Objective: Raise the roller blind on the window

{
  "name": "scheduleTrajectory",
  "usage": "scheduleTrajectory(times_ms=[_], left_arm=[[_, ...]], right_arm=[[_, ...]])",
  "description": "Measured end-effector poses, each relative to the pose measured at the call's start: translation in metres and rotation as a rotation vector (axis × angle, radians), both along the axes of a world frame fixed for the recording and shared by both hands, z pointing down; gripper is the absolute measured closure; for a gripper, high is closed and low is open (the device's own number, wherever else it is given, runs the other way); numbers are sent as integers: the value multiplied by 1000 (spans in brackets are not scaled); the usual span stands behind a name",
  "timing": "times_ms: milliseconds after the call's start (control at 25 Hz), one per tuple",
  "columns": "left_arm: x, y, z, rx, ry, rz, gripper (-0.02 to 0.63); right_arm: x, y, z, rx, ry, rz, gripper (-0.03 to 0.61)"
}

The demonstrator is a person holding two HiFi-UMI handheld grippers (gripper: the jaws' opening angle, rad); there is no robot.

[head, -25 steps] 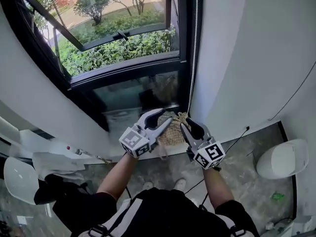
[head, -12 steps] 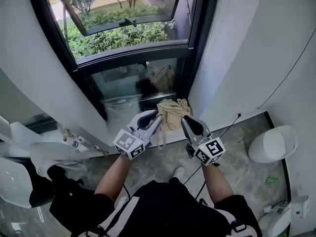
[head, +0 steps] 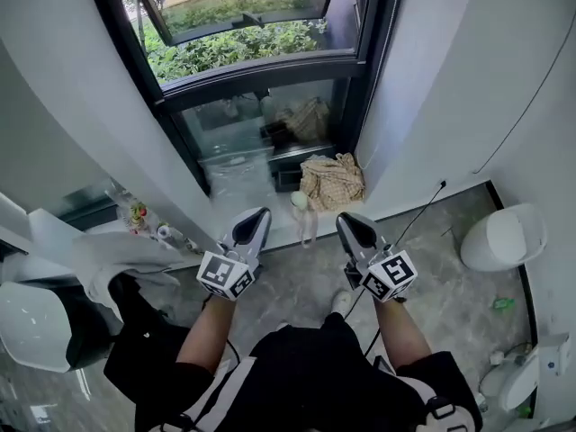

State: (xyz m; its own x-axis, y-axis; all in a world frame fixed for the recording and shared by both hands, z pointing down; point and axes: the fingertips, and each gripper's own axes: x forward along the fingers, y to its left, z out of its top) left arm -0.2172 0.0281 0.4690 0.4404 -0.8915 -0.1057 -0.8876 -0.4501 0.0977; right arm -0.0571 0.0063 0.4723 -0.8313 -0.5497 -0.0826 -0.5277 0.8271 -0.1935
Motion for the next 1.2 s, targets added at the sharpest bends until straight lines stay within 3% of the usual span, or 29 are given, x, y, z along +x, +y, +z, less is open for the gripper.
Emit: scheduleTrajectory(times_ms=[160,280,520,640,960,1200], left_arm=[[-13,29,-2,12,-12,-122,603],[1,49,-1,11,0,-169,601],[40,66,4,-6,68,-183,602],[52,66,4,2,58,-177,603],[52,75,-7,13,49,-202,601],[50,79,-5,-1,55,-200,601]], right_arm=[[8,11,-12,37,-6,-52,560],[34,21,-13,41,-28,-77,563],[74,21,4,-4,-30,-87,580],[77,18,2,-2,-34,-106,580],[67,27,-10,53,-45,-146,581],[70,24,-4,13,-71,-92,580]])
